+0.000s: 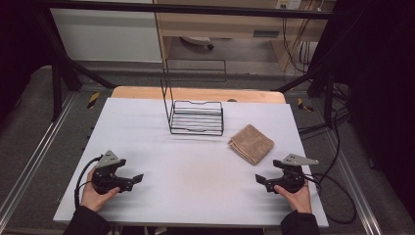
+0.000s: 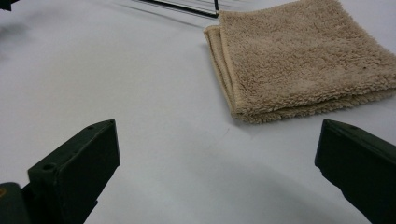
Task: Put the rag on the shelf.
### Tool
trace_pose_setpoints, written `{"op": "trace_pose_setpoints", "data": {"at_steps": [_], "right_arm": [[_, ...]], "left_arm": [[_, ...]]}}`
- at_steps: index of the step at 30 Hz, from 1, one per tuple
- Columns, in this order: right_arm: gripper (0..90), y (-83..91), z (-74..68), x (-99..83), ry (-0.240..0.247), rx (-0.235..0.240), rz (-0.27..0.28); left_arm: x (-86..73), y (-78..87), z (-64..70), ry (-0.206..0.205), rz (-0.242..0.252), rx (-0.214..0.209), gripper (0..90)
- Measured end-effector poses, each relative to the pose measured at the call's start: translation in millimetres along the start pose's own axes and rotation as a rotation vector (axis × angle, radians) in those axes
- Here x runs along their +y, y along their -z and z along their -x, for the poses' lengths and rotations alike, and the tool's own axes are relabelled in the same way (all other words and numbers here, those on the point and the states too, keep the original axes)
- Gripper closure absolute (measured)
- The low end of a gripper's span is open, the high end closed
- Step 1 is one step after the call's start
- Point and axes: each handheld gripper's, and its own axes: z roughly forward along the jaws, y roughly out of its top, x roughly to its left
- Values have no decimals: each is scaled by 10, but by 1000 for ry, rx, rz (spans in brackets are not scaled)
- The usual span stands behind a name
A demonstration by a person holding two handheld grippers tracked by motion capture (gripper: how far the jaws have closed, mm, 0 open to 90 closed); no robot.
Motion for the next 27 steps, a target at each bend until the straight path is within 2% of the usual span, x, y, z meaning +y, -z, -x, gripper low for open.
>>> {"op": "trace_pose_setpoints", "data": {"at_steps": [10, 14, 16, 23, 24, 25, 27], "right_arm": [[29, -11, -7, 2, 8, -14, 1], [59, -33, -26, 28, 17, -35, 1], [73, -45, -36, 41, 36, -46, 9], [153, -123, -56, 128, 50, -72, 9], [174, -141, -60, 147, 54, -77, 0], [244, -179, -63, 190, 61, -95, -10], [266, -200, -55, 212, 64, -99, -13]], "left_arm": [[-10, 2, 2, -2, 0, 4, 71], [-11, 6, 1, -4, 0, 7, 73], [-12, 8, -3, -4, -2, 8, 74], [-8, 4, 8, -6, 0, 13, 76], [-8, 3, 9, -6, 0, 13, 76], [-9, 2, 9, -7, -1, 13, 78], [-9, 4, 11, -8, -2, 17, 78]]}}
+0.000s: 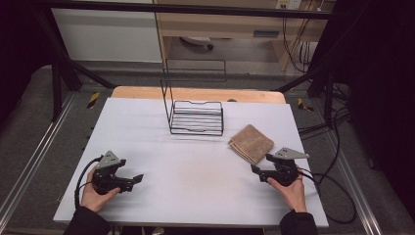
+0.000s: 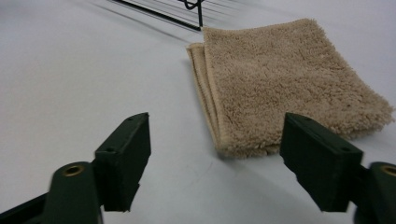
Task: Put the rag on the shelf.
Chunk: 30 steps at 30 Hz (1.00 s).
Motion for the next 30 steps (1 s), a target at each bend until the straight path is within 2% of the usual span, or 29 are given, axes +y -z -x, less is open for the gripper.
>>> {"op": "trace_pose_setpoints", "data": {"at_steps": [5, 15, 22, 24, 26, 30], "right_arm": [[382, -180, 34, 115, 27, -9, -62], [557, -430, 71, 143, 69, -17, -117], [613, -487, 61, 106, 115, -38, -145], [650, -495, 48, 100, 143, -60, -148], [664, -493, 48, 101, 147, -63, -151], [746, -494, 59, 110, 148, -73, -157]], "left_arm": [[3, 10, 1, -4, 5, 6, 85], [-2, 0, -1, -11, -4, 9, 88], [6, -6, 3, -8, 1, 11, 93], [5, -8, 4, -11, -2, 10, 94], [5, -10, 4, -11, -2, 9, 94], [5, -11, 2, -10, -3, 9, 97]]}}
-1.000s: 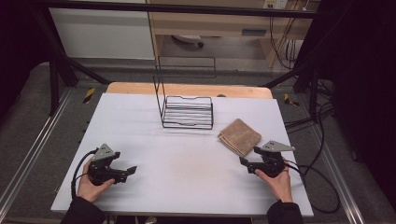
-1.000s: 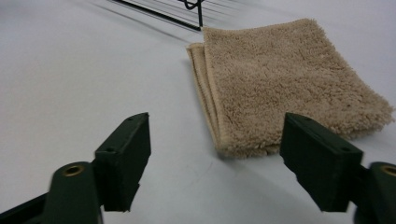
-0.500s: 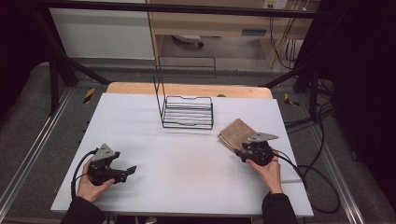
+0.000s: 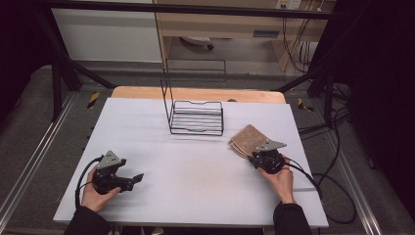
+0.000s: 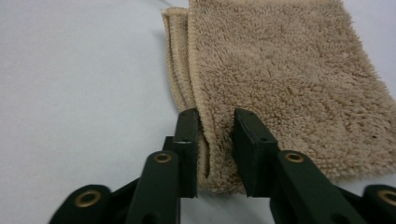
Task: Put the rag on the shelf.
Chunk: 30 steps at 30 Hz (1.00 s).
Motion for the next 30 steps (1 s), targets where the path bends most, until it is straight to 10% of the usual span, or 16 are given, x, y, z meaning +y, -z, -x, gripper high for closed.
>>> {"op": "trace_pose_setpoints", "data": {"at_steps": [15, 30], "right_arm": [[837, 114, -1, 88, -40, 14, 18], [838, 289, -256, 171, -94, 141, 28]], "left_arm": [[-1, -7, -2, 2, -2, -3, 103], [1, 3, -1, 1, -3, -1, 105]]}}
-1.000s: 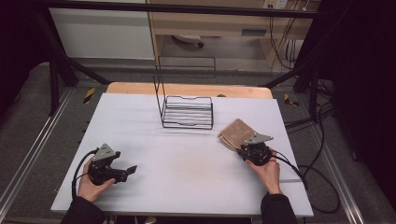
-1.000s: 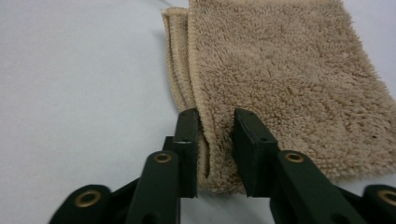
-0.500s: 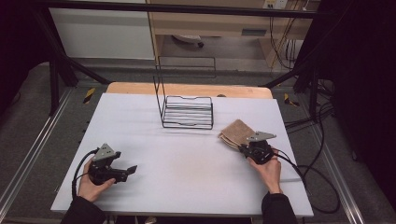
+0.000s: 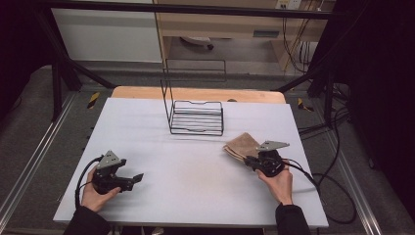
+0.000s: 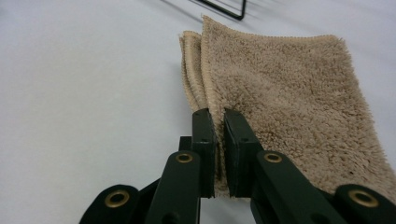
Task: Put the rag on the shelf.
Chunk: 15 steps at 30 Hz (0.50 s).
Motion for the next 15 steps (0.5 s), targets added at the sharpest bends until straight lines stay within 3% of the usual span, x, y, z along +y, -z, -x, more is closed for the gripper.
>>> {"op": "trace_pose_setpoints", "data": {"at_steps": [5, 15], "right_arm": [[838, -9, -133, 8, -20, 57, -1], [839, -102, -420, 70, -7, 133, 6]], "left_arm": [[1, 0, 1, -1, -1, 1, 105], [2, 0, 2, 0, -2, 2, 107]]}}
